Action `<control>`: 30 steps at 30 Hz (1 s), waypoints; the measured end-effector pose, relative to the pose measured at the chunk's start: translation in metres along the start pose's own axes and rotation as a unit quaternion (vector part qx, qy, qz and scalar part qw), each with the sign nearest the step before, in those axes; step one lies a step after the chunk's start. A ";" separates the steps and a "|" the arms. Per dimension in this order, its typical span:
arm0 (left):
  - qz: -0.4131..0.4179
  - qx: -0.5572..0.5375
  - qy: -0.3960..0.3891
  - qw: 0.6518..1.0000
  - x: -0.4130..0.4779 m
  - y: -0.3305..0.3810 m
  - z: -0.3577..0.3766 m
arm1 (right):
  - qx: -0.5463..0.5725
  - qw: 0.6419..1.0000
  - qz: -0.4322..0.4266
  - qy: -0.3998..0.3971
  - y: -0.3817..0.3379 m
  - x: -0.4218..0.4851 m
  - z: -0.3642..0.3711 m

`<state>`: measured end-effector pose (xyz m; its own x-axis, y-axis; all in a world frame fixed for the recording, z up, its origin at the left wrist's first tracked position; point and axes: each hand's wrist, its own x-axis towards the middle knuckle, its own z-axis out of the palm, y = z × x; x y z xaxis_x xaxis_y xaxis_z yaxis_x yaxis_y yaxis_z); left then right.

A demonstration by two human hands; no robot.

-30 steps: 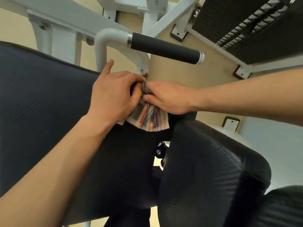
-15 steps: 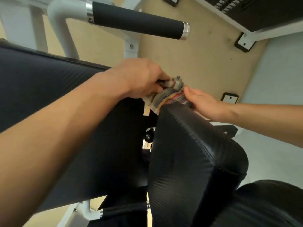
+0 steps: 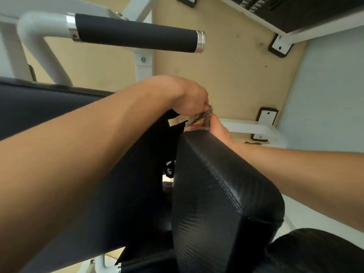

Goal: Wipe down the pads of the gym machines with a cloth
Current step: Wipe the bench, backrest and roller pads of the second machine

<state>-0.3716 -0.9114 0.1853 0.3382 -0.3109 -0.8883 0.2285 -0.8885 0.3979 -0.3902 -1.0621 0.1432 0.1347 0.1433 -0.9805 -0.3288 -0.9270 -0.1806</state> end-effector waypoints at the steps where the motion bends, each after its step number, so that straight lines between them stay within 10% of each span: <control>1: 0.010 0.001 0.000 1.000 0.002 0.003 0.002 | -0.002 1.000 0.022 0.002 0.006 0.003 0.001; 10: -0.028 0.035 0.078 0.996 -0.052 -0.037 0.004 | 0.201 0.979 -0.023 -0.012 -0.038 -0.017 -0.017; 21: -0.038 0.057 0.170 0.983 -0.034 -0.001 0.035 | 0.000 0.999 0.000 0.050 -0.020 -0.009 -0.010; 30: -0.111 0.052 0.369 0.921 -0.117 -0.054 0.092 | -0.274 0.925 -0.226 -0.135 -0.078 -0.027 -0.019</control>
<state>-0.5071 -0.8582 0.2471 0.8305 0.1634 -0.5325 0.2922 -0.9417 0.1667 -0.3500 -1.0000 0.1849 -0.1197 0.5726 -0.8111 0.2366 -0.7769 -0.5834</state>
